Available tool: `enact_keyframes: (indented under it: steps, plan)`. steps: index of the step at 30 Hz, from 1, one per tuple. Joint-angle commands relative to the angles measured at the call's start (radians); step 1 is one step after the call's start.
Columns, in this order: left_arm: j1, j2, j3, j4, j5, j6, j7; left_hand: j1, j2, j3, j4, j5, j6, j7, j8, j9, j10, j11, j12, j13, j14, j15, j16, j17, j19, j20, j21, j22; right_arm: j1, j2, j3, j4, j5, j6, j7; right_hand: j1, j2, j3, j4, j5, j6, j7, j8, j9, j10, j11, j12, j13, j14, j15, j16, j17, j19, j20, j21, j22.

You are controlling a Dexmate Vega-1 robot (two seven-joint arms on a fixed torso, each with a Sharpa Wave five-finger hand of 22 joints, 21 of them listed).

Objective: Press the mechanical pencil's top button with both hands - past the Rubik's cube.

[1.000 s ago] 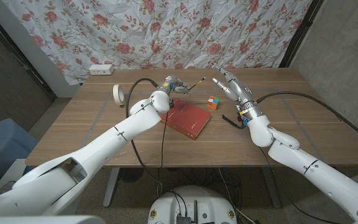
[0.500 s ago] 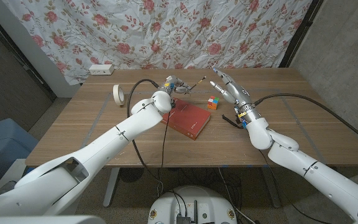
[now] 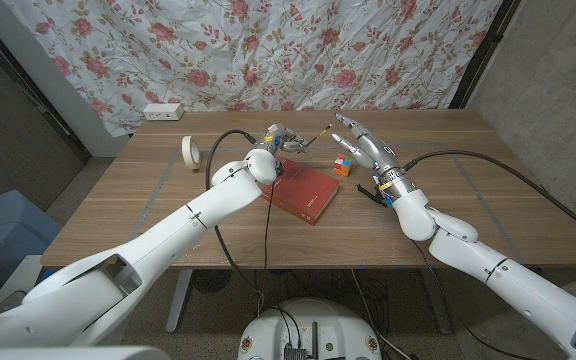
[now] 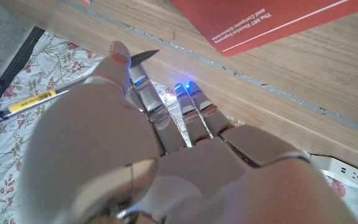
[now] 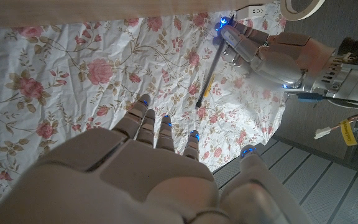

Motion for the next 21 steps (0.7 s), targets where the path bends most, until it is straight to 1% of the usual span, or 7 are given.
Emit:
enact_keyframes:
  steps: [1, 17, 21]
  plan:
    - [0.003, 0.007, 0.003, -0.003, -0.007, -0.006, 0.009, 0.004, 0.011, -0.005, 0.002, 0.004, 0.0, -0.001, 0.006, 0.006, 0.03, -0.022, 0.003, 0.004, 0.007, -0.163, 0.003, 0.001, 0.007, -0.053, 0.003, 0.006, 0.01, 0.01, -0.006, 0.015, 0.007, 0.024, 0.016, -0.006, 0.012, 0.003, 0.008, 0.008, 0.015, -0.003, 0.007, 0.003, -0.008, 0.005, 0.0, 0.0, -0.013, -0.003, -0.002, 0.004, -0.007, -0.006, -0.001, 0.002]
    - [0.004, 0.007, 0.005, 0.001, -0.007, -0.02, 0.015, 0.005, 0.011, -0.008, 0.001, 0.004, -0.001, -0.004, 0.006, 0.007, 0.026, -0.022, 0.002, 0.004, 0.009, -0.164, 0.003, 0.0, 0.006, -0.055, 0.002, 0.006, 0.019, 0.017, -0.008, 0.039, 0.019, 0.046, 0.029, -0.008, 0.013, 0.004, 0.01, 0.01, 0.04, -0.001, 0.012, 0.001, -0.015, 0.005, 0.002, 0.0, -0.021, -0.007, -0.003, 0.003, -0.011, -0.01, 0.001, 0.002]
    - [0.005, 0.004, 0.004, 0.005, -0.007, -0.023, 0.02, 0.004, 0.012, -0.009, 0.002, 0.004, -0.002, -0.004, 0.005, 0.007, 0.027, -0.022, 0.002, 0.004, 0.009, -0.163, 0.003, 0.0, 0.006, -0.056, 0.002, 0.006, 0.02, 0.016, -0.008, 0.042, 0.019, 0.046, 0.033, -0.008, 0.013, 0.004, 0.011, 0.01, 0.04, -0.003, 0.01, 0.001, -0.018, 0.005, 0.002, -0.001, -0.021, -0.009, -0.003, 0.003, -0.01, -0.012, 0.002, 0.002]
